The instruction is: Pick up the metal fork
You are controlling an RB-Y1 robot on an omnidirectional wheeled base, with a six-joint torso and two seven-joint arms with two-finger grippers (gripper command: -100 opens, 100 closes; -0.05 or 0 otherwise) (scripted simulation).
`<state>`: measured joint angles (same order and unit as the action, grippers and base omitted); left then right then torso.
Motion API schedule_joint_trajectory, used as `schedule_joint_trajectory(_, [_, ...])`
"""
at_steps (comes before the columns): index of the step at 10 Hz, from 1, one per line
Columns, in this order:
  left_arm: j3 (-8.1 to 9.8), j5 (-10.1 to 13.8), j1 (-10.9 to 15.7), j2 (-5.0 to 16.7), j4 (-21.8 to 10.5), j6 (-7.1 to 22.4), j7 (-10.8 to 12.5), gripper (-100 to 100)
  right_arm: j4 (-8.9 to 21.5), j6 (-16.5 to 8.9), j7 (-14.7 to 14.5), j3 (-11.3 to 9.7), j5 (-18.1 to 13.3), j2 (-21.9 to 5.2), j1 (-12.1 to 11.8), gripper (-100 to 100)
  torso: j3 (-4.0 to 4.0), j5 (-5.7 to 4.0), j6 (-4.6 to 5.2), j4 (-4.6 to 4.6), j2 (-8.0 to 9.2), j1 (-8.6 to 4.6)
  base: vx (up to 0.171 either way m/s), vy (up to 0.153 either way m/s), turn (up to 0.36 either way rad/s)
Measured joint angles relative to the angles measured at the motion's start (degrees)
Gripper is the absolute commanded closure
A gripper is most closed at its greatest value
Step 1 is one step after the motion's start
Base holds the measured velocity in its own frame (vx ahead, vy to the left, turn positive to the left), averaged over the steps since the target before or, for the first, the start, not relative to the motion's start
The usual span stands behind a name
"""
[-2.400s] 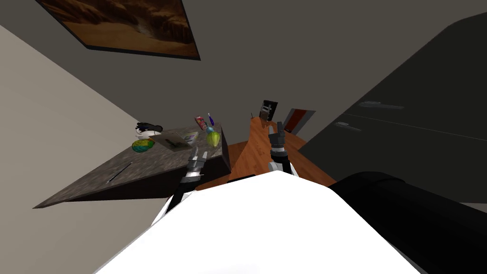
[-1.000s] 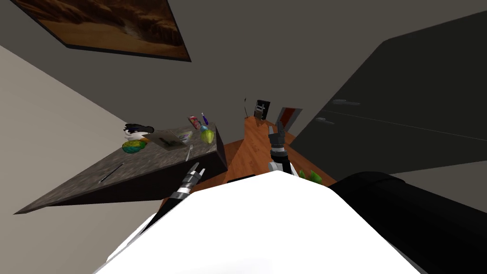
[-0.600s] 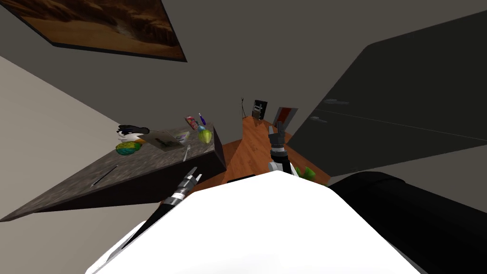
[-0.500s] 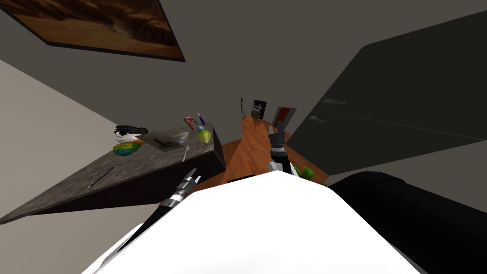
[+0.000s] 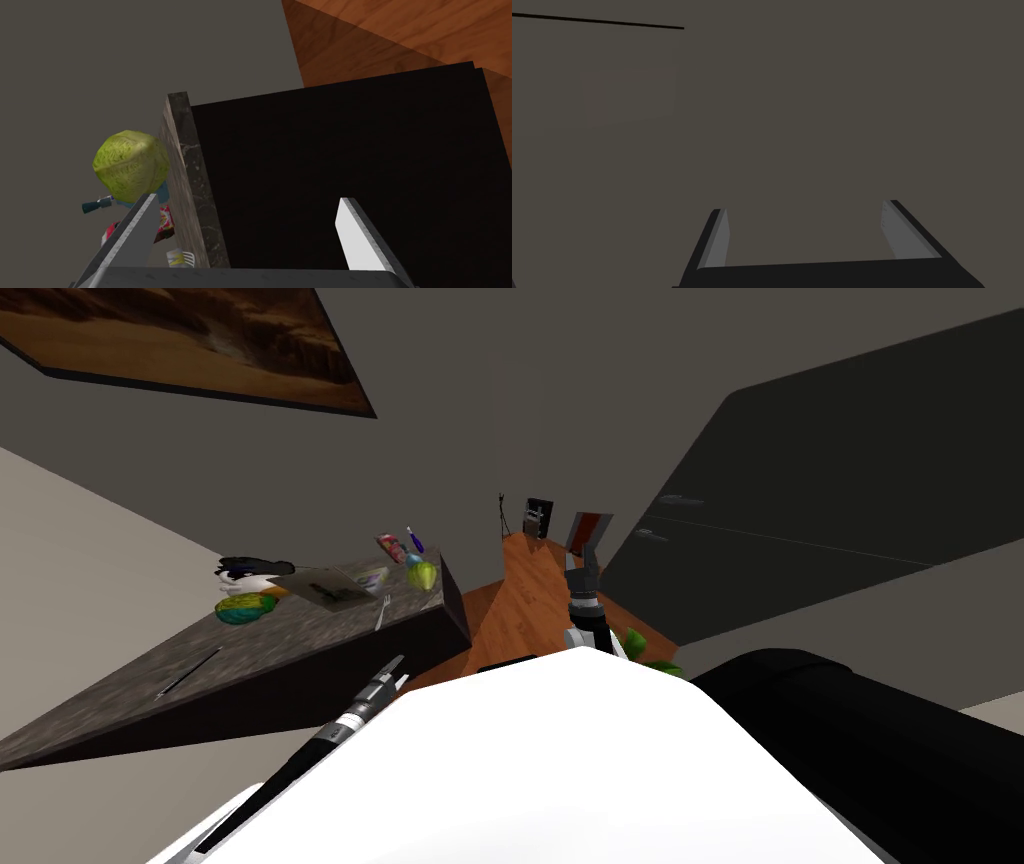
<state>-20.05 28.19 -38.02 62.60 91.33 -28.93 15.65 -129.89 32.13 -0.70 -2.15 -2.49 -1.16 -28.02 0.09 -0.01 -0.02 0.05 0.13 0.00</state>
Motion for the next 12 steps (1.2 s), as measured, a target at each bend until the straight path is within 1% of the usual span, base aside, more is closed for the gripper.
schedule_joint_trajectory(1, [-1.01,0.4,-0.3,1.9,-1.8,-0.5,0.2,-100,0.0,0.0,0.0,0.0,0.0,0.0,0.0,0,-0.01,0.0,0.03,-0.01,-0.01,-0.03,-0.026,-0.021,-0.063])
schedule_joint_trajectory(2, [-1.39,0.7,-0.4,3.3,-2.1,-0.3,0.1,-100,0.0,0.0,0.0,0.0,0.0,0.0,0.0,0,-0.02,0.0,0.0,-0.01,-0.04,-0.01,-0.026,-0.017,-0.126])
schedule_joint_trajectory(3, [-2.57,1.0,-0.4,5.1,-3.9,-0.3,0.1,-100,0.0,0.0,0.0,0.0,0.0,0.0,0.0,0,-0.03,0.0,0.02,-0.01,-0.04,0.01,-0.019,-0.013,-0.088])
schedule_joint_trajectory(4, [-3.24,1.2,-0.1,6.5,-4.8,-0.2,0.2,-100,0.0,0.0,0.0,0.0,0.0,0.0,0.0,0,-0.04,0.01,0.01,-0.01,-0.07,0.02,-0.014,-0.02,-0.147])
schedule_joint_trajectory(5, [-4.32,1.4,-0.2,8.0,-6.2,-0.1,0.0,-100,0.0,0.0,0.0,0.0,0.0,0.0,0.0,0,-0.05,0.01,0.02,-0.02,-0.09,0.01,-0.011,-0.017,-0.091])
schedule_joint_trajectory(6, [-4.4,1.8,-0.8,9.3,-6.1,0.4,-0.5,-100,0.0,0.0,0.0,0.0,0.0,0.0,0.0,0,-0.06,0.0,0.0,-0.02,-0.1,0.01,-0.005,-0.018,-0.167])
schedule_joint_trajectory(7, [-5.58,1.9,-0.5,10.6,-7.2,1.0,-0.8,-100,0.0,0.0,0.0,0.0,0.0,0.0,0.0,0,-0.08,0.01,0.04,-0.03,-0.13,0.01,-0.002,-0.011,-0.082])
schedule_joint_trajectory(8, [-5.76,2.3,-0.9,12.4,-7.3,1.5,-0.9,-100,0.0,0.0,0.0,0.0,0.0,0.0,0.0,0,-0.08,0.0,0.0,-0.03,-0.14,0.02,0.003,-0.015,-0.201])
schedule_joint_trajectory(9, [-7.3,2.2,-0.6,14.0,-9.3,1.3,-0.9,-100,0.0,0.0,0.0,0.0,0.0,0.0,0.0,0,-0.1,0.01,0.04,-0.04,-0.16,0.03,0.003,-0.006,-0.089])
schedule_joint_trajectory(10, [-7.63,2.4,-0.9,15.5,-9.6,1.4,-1.0,-100,0.0,0.0,0.0,0.0,0.0,0.0,0.0,0,-0.1,0.01,-0.01,-0.04,-0.17,0.04,0.01,-0.006,-0.163])
schedule_joint_trajectory(11, [-8.84,2.5,-0.8,17.3,-10.8,1.6,-1.1,-100,0.0,0.0,0.0,0.0,0.0,0.0,0.0,0,-0.11,0.01,0.03,-0.04,-0.19,0.05,0.024,-0.006,-0.322])
schedule_joint_trajectory(12, [-10.58,2.5,-0.9,19.6,-12.6,1.5,-1.2,-100,0.0,0.0,0.0,0.0,0.0,0.0,0.0,0,-0.14,0.01,0.06,-0.05,-0.25,0.06,0.048,0.007,-0.327])
